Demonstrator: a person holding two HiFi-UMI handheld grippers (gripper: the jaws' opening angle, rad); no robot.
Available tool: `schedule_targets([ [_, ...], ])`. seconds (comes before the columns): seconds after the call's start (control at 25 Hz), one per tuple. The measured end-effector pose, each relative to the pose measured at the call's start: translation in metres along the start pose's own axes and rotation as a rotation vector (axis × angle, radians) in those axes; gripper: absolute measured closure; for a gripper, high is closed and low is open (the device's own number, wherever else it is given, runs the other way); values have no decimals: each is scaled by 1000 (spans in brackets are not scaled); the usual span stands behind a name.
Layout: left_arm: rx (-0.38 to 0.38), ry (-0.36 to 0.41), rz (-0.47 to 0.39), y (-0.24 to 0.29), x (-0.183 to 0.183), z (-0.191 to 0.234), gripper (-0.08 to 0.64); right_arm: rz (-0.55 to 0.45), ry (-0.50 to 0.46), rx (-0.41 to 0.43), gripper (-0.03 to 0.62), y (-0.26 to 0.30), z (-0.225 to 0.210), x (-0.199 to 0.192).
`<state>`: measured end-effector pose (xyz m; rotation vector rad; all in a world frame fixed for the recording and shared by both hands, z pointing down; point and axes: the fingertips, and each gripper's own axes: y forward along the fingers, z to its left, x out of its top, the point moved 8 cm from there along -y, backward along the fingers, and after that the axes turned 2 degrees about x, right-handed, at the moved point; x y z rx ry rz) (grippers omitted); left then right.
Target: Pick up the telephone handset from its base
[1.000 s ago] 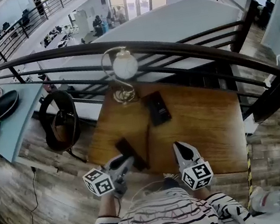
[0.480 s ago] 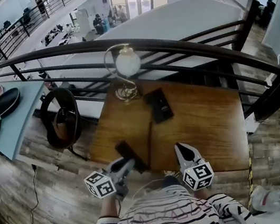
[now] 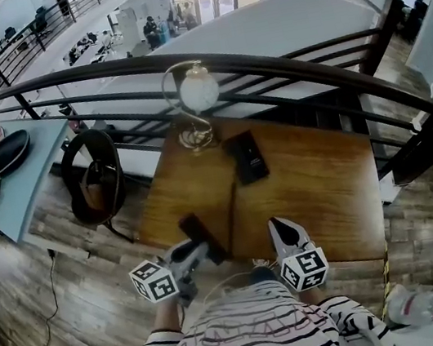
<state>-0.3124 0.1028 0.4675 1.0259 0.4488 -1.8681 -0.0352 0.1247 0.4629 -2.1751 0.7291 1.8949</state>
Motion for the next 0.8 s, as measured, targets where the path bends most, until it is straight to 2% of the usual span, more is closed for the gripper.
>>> schedule_targets([
  [0.8, -17, -7, 15, 8, 3, 5, 485, 15, -11, -25, 592, 8, -2, 2],
])
